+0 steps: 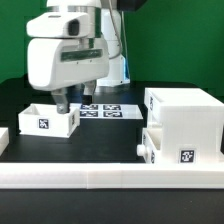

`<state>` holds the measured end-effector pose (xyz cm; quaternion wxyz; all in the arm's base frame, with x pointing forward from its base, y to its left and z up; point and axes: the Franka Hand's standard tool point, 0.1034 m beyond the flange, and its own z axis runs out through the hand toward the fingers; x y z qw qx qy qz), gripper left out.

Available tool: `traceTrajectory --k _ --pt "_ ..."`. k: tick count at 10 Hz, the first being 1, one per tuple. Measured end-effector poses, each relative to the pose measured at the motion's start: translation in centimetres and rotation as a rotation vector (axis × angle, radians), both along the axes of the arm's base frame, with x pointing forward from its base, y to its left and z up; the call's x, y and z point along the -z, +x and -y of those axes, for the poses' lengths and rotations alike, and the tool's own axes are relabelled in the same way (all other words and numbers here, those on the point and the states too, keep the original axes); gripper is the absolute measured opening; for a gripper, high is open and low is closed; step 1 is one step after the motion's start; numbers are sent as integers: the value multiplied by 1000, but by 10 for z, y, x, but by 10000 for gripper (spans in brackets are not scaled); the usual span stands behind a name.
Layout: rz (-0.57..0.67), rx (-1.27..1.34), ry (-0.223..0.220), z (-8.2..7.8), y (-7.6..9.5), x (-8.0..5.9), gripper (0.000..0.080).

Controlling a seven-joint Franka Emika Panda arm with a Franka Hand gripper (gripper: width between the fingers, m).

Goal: Assemble drawer

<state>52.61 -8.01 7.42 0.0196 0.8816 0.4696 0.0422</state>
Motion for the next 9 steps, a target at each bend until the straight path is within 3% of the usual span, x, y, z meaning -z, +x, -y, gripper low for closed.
traceTrajectory --k 4,9 --pt "8 376 25 25 -29 11 649" --pt "1 671 65 23 -30 11 649"
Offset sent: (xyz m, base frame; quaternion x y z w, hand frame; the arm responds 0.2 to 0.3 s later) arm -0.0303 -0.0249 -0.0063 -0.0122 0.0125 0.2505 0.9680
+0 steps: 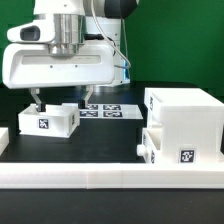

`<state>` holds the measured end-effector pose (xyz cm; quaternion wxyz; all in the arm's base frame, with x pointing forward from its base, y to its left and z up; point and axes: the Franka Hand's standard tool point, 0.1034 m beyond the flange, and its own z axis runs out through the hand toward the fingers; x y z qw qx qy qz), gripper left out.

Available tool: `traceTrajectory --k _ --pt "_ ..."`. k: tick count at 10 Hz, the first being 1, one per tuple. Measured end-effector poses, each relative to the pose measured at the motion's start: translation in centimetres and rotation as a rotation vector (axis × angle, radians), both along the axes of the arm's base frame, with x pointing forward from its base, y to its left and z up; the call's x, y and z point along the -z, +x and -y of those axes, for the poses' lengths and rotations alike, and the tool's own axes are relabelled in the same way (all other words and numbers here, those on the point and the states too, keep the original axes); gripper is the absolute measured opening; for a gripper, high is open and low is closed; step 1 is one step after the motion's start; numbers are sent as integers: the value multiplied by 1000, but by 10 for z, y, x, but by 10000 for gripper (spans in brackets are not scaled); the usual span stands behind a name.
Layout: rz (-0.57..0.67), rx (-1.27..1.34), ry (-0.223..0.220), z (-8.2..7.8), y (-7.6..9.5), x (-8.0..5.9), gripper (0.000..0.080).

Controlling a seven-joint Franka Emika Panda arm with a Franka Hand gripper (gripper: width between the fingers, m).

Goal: Assemble drawer

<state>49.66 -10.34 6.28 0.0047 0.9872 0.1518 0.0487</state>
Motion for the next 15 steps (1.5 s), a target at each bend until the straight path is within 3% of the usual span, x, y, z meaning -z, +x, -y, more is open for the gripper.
traceTrajectory --k 2,4,7,11,15 --pt "-23 193 23 5 -8 4 649" --pt "-41 361 42 1 -16 8 649" --pt "-48 362 40 -7 -33 16 649" --pt "-48 358 40 -7 -33 16 649" --pt "-75 470 45 -13 -58 17 649"
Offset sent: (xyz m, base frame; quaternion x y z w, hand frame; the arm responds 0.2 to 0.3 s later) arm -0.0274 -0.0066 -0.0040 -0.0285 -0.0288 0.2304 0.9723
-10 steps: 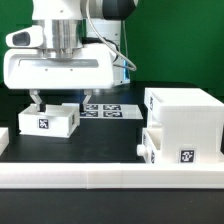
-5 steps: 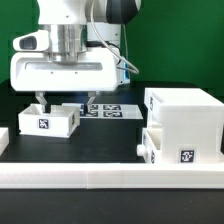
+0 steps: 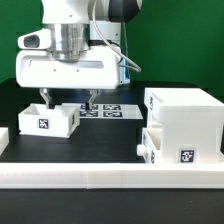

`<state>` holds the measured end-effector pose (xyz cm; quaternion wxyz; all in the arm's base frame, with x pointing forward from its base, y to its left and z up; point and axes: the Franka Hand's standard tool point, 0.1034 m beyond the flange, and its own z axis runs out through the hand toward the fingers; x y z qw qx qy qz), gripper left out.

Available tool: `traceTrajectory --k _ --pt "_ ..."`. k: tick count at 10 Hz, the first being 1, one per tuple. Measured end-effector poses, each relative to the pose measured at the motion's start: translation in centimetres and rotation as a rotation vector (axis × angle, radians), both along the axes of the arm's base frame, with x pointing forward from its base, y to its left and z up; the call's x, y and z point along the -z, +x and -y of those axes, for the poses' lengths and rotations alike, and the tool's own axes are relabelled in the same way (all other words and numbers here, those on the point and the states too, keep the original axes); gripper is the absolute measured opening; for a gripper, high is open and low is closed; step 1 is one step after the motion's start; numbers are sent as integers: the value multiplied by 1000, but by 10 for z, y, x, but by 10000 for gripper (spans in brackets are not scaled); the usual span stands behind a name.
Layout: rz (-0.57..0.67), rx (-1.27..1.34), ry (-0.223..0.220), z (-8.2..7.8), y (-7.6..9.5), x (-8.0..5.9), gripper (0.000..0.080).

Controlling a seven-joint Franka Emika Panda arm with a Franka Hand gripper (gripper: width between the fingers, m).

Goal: Assemble drawer

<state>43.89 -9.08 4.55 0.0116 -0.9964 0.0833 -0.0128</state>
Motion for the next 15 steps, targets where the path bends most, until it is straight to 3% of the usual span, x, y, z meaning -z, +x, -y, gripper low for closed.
traceTrajectory --k 4,8,9,10,13,14,15 --pt "19 -25 -18 2 -17 32 649" --pt "6 -37 -16 -2 -22 41 649" --pt "5 -39 -16 -3 -22 41 527" --pt "4 -41 -16 -4 -23 41 527" --pt "-6 -50 -14 -9 -29 44 108" --pt "-6 -51 -14 -9 -29 44 108" --pt "-5 -55 -14 -9 -29 44 40"
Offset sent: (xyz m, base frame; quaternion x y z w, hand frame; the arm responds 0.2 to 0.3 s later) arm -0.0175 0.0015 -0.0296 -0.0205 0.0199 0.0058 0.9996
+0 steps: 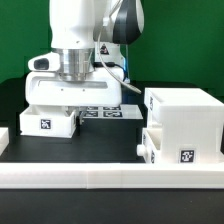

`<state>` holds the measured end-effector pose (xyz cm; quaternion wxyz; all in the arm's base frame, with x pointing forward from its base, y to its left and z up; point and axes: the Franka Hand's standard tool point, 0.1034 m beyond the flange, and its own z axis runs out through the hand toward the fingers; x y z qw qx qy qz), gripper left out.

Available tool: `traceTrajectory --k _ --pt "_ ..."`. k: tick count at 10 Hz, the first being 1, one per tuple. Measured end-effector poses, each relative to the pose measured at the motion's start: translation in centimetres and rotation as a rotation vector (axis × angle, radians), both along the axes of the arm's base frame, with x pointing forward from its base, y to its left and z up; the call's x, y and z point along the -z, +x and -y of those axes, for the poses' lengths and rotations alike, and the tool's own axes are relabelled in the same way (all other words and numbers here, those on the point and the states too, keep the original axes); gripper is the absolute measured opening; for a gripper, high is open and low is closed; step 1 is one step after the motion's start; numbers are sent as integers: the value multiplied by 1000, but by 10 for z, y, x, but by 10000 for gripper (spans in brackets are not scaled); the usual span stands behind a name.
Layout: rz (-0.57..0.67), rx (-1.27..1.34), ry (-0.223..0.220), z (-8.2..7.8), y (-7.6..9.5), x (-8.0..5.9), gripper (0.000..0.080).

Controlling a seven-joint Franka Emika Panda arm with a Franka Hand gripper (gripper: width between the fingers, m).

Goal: Assemble drawer

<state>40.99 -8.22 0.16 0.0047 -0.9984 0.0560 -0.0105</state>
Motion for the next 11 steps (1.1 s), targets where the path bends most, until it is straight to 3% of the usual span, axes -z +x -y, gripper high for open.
traceTrajectory --k 5,7,10,11 --pt "1 -18 0 -2 2 -1 40" --pt "4 -106 11 -23 23 -16 41" --pt "-7 -161 35 -44 57 -27 41" --pt "-3 -200 33 -43 56 -26 41"
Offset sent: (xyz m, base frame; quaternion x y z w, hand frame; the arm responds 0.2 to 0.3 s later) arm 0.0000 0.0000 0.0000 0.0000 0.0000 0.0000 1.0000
